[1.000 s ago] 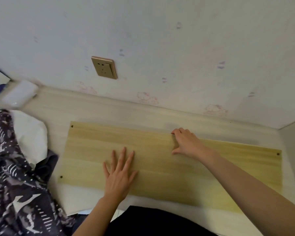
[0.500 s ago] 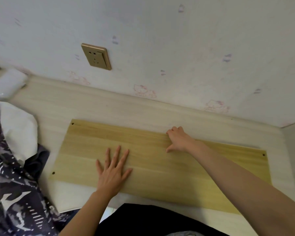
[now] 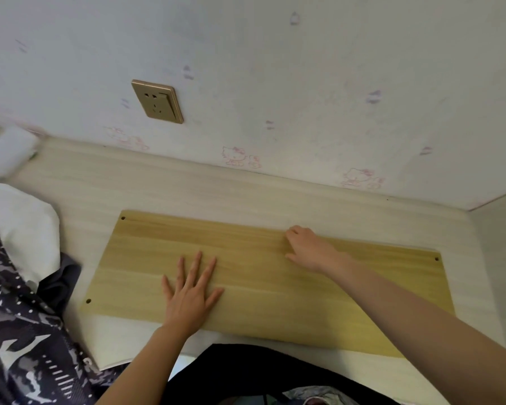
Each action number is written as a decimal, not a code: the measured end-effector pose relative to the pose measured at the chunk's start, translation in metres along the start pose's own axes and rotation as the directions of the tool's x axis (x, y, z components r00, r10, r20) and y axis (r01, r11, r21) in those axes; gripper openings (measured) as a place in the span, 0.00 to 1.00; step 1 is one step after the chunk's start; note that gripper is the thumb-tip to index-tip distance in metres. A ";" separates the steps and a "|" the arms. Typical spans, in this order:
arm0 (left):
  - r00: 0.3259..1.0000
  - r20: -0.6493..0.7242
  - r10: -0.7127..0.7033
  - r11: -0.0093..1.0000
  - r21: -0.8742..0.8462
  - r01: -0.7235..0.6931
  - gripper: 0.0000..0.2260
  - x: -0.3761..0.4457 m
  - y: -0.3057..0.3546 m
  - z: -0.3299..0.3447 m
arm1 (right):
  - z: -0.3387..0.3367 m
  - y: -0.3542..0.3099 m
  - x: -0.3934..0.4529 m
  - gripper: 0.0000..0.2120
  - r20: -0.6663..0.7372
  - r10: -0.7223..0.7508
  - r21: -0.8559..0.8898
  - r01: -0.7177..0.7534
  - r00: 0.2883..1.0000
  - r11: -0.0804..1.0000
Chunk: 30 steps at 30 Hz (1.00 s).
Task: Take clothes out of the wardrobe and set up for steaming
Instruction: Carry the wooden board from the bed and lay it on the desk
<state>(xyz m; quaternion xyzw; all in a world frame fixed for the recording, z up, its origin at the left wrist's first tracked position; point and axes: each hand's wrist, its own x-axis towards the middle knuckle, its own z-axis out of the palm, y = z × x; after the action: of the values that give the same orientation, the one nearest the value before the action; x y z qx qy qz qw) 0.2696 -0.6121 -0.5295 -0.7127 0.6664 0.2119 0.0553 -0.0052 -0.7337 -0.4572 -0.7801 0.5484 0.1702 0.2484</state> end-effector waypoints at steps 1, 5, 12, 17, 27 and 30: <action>1.000 0.000 0.000 1.000 -0.008 0.000 0.31 0.000 -0.001 0.000 | 0.010 0.003 -0.009 0.24 -0.025 0.012 0.006 -0.012 1.000 1.000; 1.000 -0.005 0.007 1.000 -0.021 -0.007 0.32 0.001 -0.002 0.000 | 0.056 0.015 -0.048 0.29 -0.105 0.125 0.042 -0.121 0.987 0.992; 0.985 -0.045 -0.168 0.982 -0.093 0.163 0.31 -0.011 -0.009 0.002 | 0.114 0.027 -0.099 0.31 -0.131 0.336 0.063 -0.330 0.933 0.942; 0.995 0.030 -0.094 0.994 -0.043 0.096 0.30 -0.012 -0.028 -0.005 | 0.133 0.016 -0.113 0.32 -0.136 0.374 0.065 -0.368 0.918 0.928; 0.993 0.082 -0.083 0.996 -0.016 0.085 0.31 -0.003 -0.050 -0.023 | 0.132 -0.006 -0.108 0.32 -0.120 0.353 0.091 -0.344 0.928 0.935; 0.990 0.106 -0.098 0.995 -0.024 0.101 0.31 -0.001 -0.058 -0.027 | 0.130 -0.014 -0.105 0.33 -0.112 0.344 0.113 -0.332 0.932 0.936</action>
<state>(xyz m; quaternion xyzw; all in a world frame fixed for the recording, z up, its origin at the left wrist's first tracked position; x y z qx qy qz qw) 0.3321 -0.6148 -0.5165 -0.7336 0.6231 0.2556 0.0905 -0.0269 -0.5740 -0.5043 -0.6711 0.6969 0.1338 0.2147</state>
